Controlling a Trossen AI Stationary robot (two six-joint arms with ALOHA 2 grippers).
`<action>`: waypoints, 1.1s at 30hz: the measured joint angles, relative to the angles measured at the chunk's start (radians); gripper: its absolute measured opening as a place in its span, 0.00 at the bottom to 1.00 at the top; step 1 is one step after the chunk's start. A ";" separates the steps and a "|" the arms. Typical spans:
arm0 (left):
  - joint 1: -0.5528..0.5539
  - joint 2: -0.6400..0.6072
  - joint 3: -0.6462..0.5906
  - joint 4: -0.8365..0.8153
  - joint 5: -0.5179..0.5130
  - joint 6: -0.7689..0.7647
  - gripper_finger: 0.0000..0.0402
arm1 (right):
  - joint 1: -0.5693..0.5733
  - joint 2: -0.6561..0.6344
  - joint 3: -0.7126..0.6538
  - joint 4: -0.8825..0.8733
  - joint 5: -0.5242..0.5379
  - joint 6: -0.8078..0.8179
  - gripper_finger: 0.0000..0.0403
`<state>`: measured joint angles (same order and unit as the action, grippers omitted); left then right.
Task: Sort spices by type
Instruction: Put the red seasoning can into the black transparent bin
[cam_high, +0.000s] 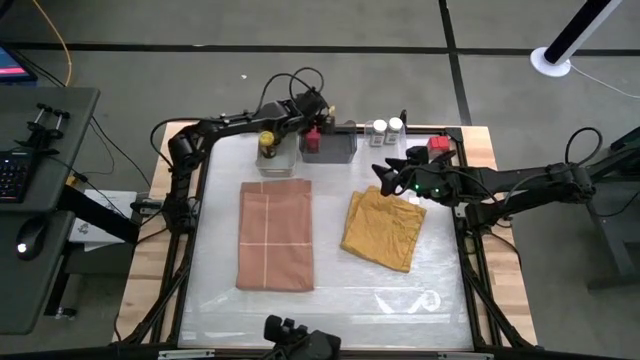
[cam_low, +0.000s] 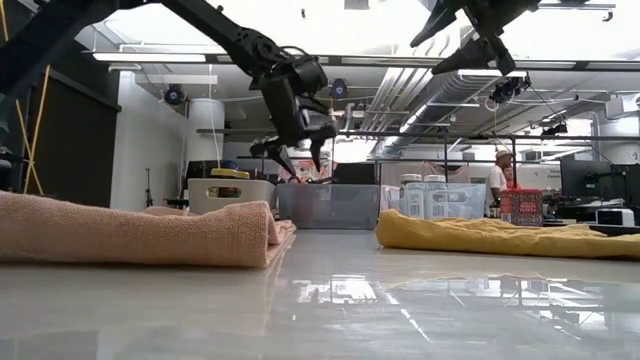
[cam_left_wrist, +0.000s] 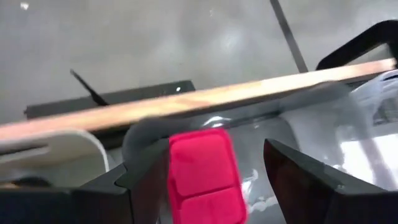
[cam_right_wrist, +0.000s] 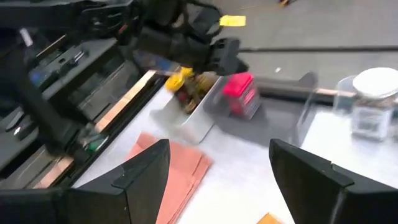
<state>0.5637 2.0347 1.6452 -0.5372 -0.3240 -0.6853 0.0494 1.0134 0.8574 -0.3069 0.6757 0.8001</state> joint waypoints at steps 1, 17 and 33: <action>0.000 -0.003 0.018 -0.011 0.001 0.016 0.61 | 0.000 -0.003 0.000 0.002 0.025 0.001 0.67; -0.040 -0.322 -0.042 -0.055 0.321 0.505 0.61 | -0.516 0.001 -0.001 -0.368 -0.030 0.122 0.05; -0.064 -0.817 -0.659 0.585 0.498 0.270 0.61 | -0.812 0.171 -0.098 -0.389 0.023 0.253 0.00</action>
<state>0.5000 1.2180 0.9863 0.0475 0.1741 -0.4152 -0.7629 1.1847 0.7592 -0.6960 0.6985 1.0532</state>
